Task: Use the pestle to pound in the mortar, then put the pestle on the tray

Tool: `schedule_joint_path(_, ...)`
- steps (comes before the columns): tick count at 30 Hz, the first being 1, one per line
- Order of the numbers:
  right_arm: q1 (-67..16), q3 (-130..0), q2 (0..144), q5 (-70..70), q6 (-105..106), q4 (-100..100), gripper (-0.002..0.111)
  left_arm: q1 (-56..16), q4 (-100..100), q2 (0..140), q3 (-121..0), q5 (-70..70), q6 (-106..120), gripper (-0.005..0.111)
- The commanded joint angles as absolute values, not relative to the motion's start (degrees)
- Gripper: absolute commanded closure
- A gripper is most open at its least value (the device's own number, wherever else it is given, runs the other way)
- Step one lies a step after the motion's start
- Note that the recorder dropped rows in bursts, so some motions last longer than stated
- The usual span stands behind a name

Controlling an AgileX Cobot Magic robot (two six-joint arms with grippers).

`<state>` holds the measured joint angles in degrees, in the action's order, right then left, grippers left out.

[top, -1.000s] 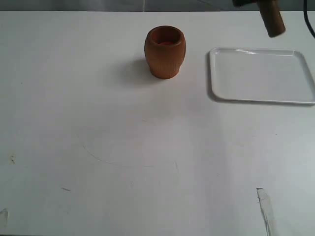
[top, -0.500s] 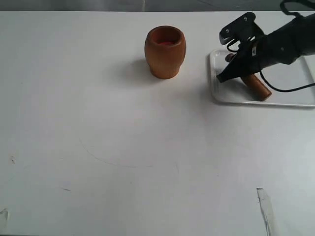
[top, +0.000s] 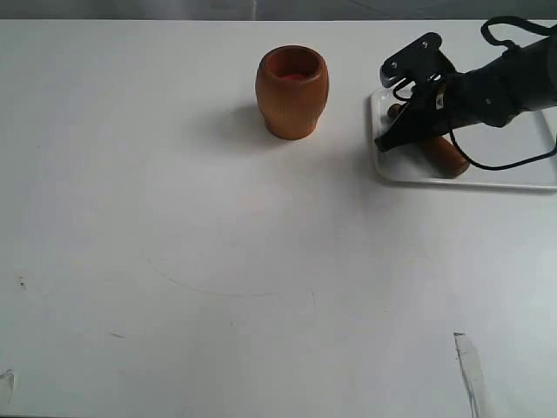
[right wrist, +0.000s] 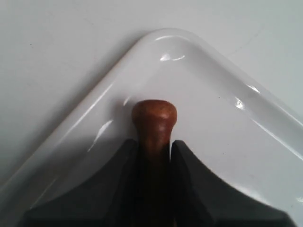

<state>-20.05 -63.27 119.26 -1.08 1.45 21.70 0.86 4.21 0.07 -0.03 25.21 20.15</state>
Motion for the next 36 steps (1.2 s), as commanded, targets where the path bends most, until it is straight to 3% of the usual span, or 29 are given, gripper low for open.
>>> schedule_joint_path(1, -19.9, -63.5, 119.4, -1.6, 0.6, 21.5, 0.070, 0.4, 3.8, 0.0, 0.0, 25.0, 19.7, 0.107)
schedule_joint_path(5, -19.9, -63.5, 115.8, -1.7, 0.6, 21.1, 0.057, 0.4, 3.8, 0.0, 0.0, 25.0, 19.7, 0.107)
schedule_joint_path(10, -19.9, -63.5, 105.9, -5.7, -0.4, 16.2, 0.061, 0.4, 3.8, 0.0, 0.0, 25.0, 19.7, 0.107)
schedule_joint_path(16, -20.0, -61.2, 92.0, -17.0, 0.0, 15.5, 0.108, 0.4, 3.8, 0.0, 0.0, 25.0, 19.7, 0.107)
schedule_joint_path(25, -20.6, -41.0, 57.7, -3.8, -0.4, 9.7, 0.108, 0.4, 3.8, 0.0, 0.0, 25.0, 19.7, 0.107)
schedule_joint_path(30, -25.6, -28.7, 31.9, 1.5, -0.4, 9.7, 0.108, 0.4, 3.8, 0.0, 0.0, 25.0, 19.7, 0.107)
schedule_joint_path(36, -31.5, -17.6, 12.4, 1.2, -8.6, 9.5, 0.108, 0.4, 3.8, 0.0, 0.0, 25.0, 19.7, 0.107)
